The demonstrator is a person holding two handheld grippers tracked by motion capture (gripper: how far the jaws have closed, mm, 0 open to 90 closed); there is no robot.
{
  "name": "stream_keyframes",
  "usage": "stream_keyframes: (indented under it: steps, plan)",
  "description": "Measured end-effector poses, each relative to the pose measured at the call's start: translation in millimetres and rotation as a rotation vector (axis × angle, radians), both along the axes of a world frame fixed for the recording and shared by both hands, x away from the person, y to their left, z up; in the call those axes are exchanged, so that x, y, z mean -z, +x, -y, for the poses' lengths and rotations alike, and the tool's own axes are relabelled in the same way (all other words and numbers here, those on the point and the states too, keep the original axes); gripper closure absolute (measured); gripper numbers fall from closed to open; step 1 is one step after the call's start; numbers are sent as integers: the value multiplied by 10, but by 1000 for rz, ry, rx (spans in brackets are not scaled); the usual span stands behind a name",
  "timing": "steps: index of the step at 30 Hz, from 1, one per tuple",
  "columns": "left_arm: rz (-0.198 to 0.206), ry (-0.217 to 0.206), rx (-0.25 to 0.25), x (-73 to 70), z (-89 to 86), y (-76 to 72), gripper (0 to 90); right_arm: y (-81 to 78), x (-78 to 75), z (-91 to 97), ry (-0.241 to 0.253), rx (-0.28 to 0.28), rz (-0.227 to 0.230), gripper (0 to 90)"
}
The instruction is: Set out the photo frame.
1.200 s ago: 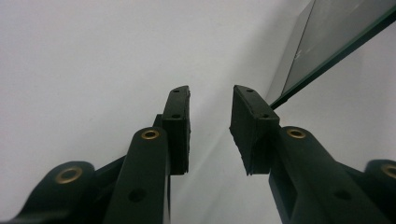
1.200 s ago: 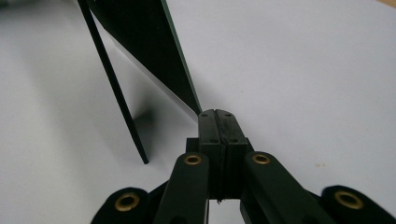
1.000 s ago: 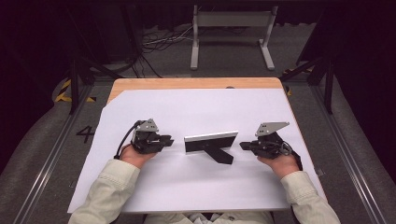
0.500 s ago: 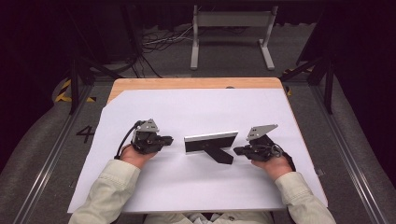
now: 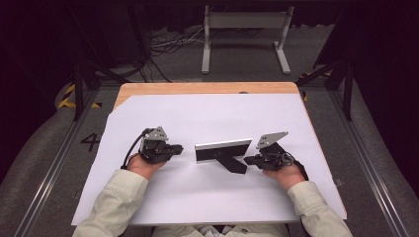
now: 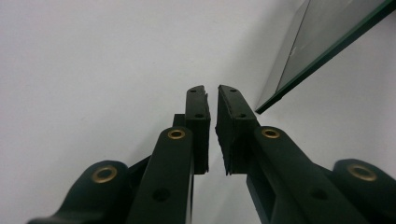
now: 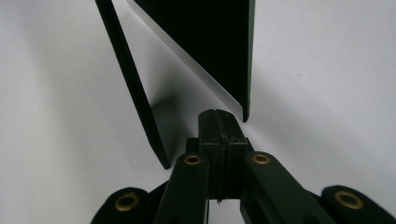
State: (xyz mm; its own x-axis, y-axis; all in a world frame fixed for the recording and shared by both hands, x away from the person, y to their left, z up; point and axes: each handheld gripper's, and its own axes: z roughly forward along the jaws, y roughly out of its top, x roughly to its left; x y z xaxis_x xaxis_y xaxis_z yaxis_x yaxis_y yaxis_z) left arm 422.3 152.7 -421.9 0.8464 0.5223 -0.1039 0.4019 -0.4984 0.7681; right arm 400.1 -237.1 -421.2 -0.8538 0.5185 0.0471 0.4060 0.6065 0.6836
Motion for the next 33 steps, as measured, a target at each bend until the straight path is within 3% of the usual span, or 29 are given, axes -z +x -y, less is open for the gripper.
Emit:
stream_keyframes:
  steps: [6, 19, 33]
  plan:
    - [-8, -12, 20, 34, 100, -2, 860, 2, -28, 66, 4, 17, 6, 900]
    - [-16, 72, 82, 199, 484, 16, 898, -20, -140, 261, 37, 66, 36, 900]
    - [-38, 103, 126, 227, 560, -2, 900, -53, -264, 446, 75, 110, 63, 900]
